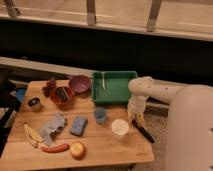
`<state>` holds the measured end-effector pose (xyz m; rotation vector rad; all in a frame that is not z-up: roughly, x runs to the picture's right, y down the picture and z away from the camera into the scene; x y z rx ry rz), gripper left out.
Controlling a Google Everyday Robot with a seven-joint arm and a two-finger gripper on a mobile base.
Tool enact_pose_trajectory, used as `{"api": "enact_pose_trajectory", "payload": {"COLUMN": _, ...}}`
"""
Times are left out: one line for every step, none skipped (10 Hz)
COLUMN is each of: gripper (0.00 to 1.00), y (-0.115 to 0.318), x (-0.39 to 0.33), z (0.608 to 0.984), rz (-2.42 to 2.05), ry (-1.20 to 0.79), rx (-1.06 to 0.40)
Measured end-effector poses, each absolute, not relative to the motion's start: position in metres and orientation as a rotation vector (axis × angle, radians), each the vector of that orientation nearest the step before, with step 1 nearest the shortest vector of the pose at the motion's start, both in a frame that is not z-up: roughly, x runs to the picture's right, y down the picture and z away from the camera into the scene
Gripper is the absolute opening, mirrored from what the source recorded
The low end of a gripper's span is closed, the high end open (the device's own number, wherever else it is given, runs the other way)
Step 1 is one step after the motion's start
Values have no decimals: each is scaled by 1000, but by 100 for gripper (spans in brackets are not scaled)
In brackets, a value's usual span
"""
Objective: Place brush in tray
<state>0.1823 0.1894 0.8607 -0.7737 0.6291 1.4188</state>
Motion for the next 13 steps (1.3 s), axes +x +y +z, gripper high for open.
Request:
{"api": "enact_pose_trajectory", "payload": {"gripper": 0, "y": 185, "x": 181, "z": 857, "rz": 1424, "ry": 612, "rx": -769}}
{"api": "enact_pose_trajectory", "payload": {"gripper": 0, "y": 179, "x": 182, "z": 851, "rz": 1433, "ry": 589, "rx": -757}}
{"api": "enact_pose_trajectory", "payload": {"gripper": 0, "y": 168, "x": 186, "z": 838, "rz": 1444, "ry": 565, "rx": -739}}
{"api": "enact_pose_trajectory", "payload": {"gripper": 0, "y": 161, "x": 187, "z": 831, "rz": 1449, "ry": 555, "rx": -732}}
{"api": "enact_pose_trajectory", "payload": {"gripper": 0, "y": 154, "x": 186, "z": 825, "rz": 1453, "ry": 537, "rx": -721}}
{"api": "enact_pose_trajectory", "payload": {"gripper": 0, "y": 150, "x": 189, "z": 824, "rz": 1458, "ry": 524, "rx": -705}}
{"api": "enact_pose_trajectory", "payload": {"gripper": 0, "y": 142, "x": 194, "z": 820, "rz": 1468, "ry": 513, "rx": -677}}
{"api": "enact_pose_trajectory", "payload": {"gripper": 0, "y": 132, "x": 197, "z": 815, "rz": 1477, "ry": 507, "rx": -648}}
{"api": "enact_pose_trajectory", "payload": {"gripper": 0, "y": 119, "x": 198, "z": 808, "rz": 1486, "ry": 498, "rx": -614}}
{"api": "enact_pose_trajectory", "payload": {"gripper": 0, "y": 102, "x": 202, "z": 803, "rz": 1494, "ry": 490, "rx": -571}}
{"api": "enact_pose_trajectory", "payload": {"gripper": 0, "y": 91, "x": 206, "z": 801, "rz": 1496, "ry": 483, "rx": -543}}
{"api": "enact_pose_trajectory", "payload": {"gripper": 0, "y": 80, "x": 207, "z": 801, "rz": 1501, "ry": 477, "rx": -525}}
{"api": "enact_pose_trajectory", "payload": {"gripper": 0, "y": 70, "x": 204, "z": 806, "rz": 1493, "ry": 472, "rx": -510}}
